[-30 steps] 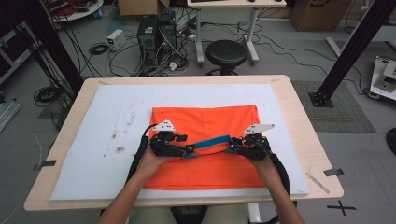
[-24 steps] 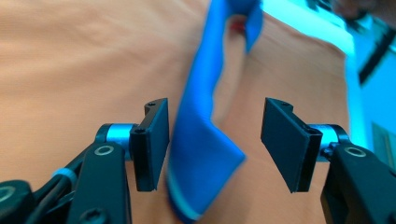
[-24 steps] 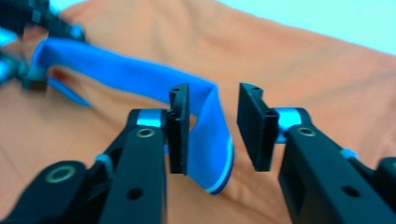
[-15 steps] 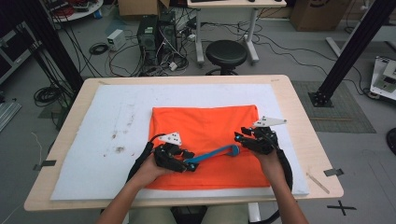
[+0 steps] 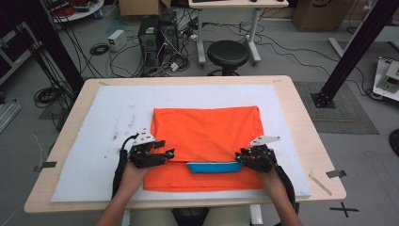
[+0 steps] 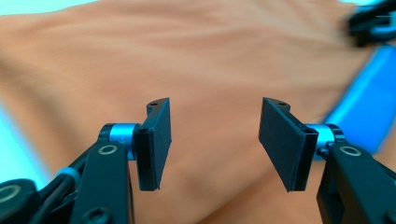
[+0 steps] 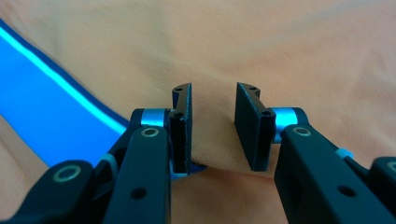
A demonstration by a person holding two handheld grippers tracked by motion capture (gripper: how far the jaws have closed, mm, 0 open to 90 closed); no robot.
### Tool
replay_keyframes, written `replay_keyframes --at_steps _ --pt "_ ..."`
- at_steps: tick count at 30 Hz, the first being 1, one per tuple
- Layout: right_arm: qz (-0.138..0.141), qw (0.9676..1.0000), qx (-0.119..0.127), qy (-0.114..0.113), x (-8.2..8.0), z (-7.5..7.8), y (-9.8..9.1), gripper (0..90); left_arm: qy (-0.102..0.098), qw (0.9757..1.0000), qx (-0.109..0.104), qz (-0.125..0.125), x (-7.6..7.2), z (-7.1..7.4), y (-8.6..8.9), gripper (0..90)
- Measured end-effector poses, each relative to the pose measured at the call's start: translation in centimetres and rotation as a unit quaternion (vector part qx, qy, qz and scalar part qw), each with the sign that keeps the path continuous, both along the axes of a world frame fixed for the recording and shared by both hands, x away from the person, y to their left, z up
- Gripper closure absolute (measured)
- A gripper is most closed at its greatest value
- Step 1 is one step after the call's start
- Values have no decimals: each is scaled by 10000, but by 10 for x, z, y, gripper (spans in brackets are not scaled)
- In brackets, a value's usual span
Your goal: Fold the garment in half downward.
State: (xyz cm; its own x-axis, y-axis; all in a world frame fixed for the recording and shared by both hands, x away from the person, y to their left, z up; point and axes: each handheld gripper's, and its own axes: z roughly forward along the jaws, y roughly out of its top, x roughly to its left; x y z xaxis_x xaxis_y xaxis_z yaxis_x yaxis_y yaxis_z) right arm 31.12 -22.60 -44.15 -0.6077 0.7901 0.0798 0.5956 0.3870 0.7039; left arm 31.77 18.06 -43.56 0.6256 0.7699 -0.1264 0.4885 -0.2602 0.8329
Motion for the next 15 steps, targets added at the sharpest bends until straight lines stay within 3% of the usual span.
replay_keyframes --at_steps 3,5,7,8,9,13,15 --pt "-299 9991 140 -261 -5 9 -12 658 41 9995 96 291 -1 -2 10 432" --pt "-557 9976 2 -420 -7 14 -20 658 92 9991 119 391 -2 -4 14 432" --pt "-866 9943 -358 -502 -7 15 -28 658 181 9988 151 433 -3 -7 17 432" --pt "-1040 9918 -572 -464 -6 13 -32 658 215 9988 152 417 -3 -8 18 434" --pt "-1124 9908 -626 -425 -5 11 -35 658 268 9987 144 407 -3 -9 17 438" --pt "-1210 9904 -657 -76 -1 -4 -41 666 368 9984 399 161 -5 -15 12 565" --pt "-1231 9906 -585 -146 -2 -6 -42 677 330 9980 525 132 -6 -17 9 633"
